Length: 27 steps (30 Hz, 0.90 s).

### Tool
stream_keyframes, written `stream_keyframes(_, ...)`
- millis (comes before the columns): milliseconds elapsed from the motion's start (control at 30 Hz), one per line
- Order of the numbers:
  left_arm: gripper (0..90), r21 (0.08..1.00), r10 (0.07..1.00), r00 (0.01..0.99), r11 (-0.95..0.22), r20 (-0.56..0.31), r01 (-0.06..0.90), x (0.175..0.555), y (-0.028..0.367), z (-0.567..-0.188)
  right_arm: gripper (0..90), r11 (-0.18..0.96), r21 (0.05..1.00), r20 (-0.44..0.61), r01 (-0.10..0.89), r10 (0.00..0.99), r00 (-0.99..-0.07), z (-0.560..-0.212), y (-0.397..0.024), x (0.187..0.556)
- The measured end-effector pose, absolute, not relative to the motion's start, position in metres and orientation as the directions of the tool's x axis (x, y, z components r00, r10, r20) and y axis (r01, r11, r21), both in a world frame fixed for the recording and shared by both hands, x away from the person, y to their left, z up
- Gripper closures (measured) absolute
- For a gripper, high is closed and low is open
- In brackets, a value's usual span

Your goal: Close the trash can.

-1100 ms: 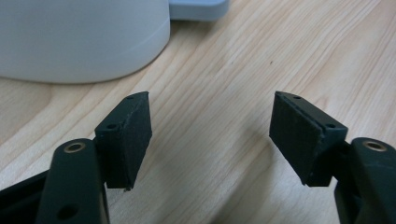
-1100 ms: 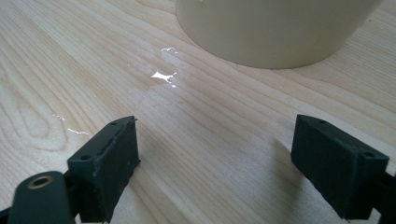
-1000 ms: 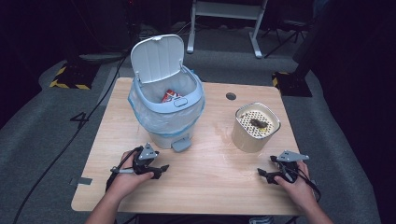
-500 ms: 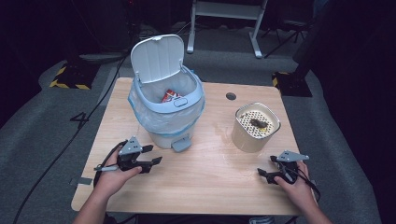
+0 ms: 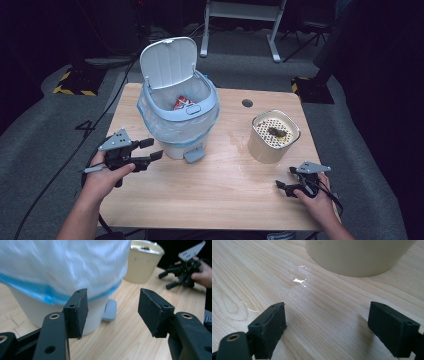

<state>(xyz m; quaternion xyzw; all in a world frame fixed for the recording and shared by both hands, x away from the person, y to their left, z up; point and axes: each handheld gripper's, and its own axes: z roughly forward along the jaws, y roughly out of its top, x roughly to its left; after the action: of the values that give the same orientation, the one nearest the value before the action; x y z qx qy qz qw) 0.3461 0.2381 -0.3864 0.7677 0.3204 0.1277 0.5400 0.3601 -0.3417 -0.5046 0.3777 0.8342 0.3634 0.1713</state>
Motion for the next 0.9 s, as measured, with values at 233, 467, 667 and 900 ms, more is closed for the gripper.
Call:
stream_keyframes(233, 42.6, 0.911, 0.647, 0.737, -0.159, -0.196, 0.382, 0.353, 0.243, -0.354, 14.9, 0.45, 0.736, -0.01, 0.505, 0.754, -0.657, -0.505, -0.342, 0.36)
stream_keyframes(467, 42.4, 0.926, 0.682, 0.714, -0.146, -0.16, 0.347, 0.357, 0.247, -0.319, 14.9, 0.451, 0.736, -0.01, 0.505, 0.754, -0.657, -0.505, -0.342, 0.36)
stream_keyframes(667, 39.9, 0.952, 0.708, 0.694, -0.102, -0.134, 0.288, 0.367, 0.252, -0.294, 14.9, 0.45, 0.736, -0.011, 0.506, 0.755, -0.656, -0.505, -0.342, 0.36)
stream_keyframes(900, 38.7, 0.96, 0.758, 0.641, -0.076, -0.12, 0.27, 0.388, 0.261, -0.27, 14.9, 0.45, 0.735, -0.009, 0.507, 0.754, -0.657, -0.505, -0.342, 0.36)
